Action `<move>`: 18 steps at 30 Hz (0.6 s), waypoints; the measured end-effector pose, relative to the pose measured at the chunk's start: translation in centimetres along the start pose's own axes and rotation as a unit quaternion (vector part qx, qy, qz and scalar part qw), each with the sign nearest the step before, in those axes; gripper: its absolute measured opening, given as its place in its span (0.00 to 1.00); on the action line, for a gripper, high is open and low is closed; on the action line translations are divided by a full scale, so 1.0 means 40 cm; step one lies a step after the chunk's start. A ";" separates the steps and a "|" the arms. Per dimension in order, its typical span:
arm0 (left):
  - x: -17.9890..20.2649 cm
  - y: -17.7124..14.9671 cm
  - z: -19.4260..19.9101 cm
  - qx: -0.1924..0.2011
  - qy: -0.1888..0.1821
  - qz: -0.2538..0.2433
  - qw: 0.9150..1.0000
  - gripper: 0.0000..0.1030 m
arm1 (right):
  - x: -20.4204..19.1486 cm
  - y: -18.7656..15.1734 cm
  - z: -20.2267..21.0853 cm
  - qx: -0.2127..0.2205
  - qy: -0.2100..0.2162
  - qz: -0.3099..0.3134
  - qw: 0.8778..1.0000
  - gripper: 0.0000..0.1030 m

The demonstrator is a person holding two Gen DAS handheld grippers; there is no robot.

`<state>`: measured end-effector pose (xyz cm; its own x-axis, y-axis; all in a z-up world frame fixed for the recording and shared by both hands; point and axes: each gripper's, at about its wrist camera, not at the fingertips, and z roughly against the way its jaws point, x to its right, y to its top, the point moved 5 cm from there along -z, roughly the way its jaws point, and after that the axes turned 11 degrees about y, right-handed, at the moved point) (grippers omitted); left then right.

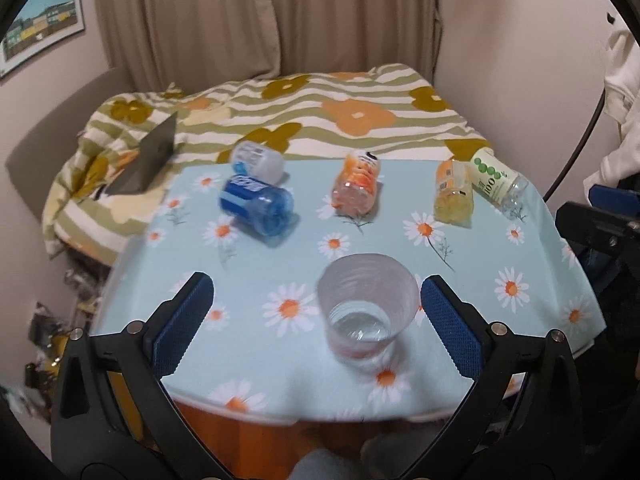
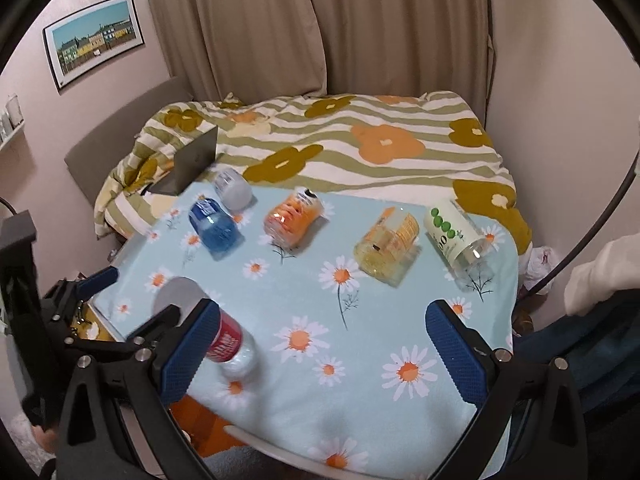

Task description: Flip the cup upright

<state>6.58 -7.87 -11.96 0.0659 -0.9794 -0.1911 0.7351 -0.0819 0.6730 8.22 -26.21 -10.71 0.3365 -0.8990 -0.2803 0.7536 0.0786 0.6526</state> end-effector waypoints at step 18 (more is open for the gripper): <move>-0.152 -0.073 0.119 -0.083 -0.002 -0.042 0.996 1.00 | -0.113 -0.098 0.129 -0.044 -0.111 -0.069 0.990 1.00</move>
<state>0.81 -2.54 -9.37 -0.0028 -0.9712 -0.2381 0.8397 -0.1316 0.5269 0.82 -24.66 -8.38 0.1017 -0.9755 -0.1948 0.8330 -0.0235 0.5528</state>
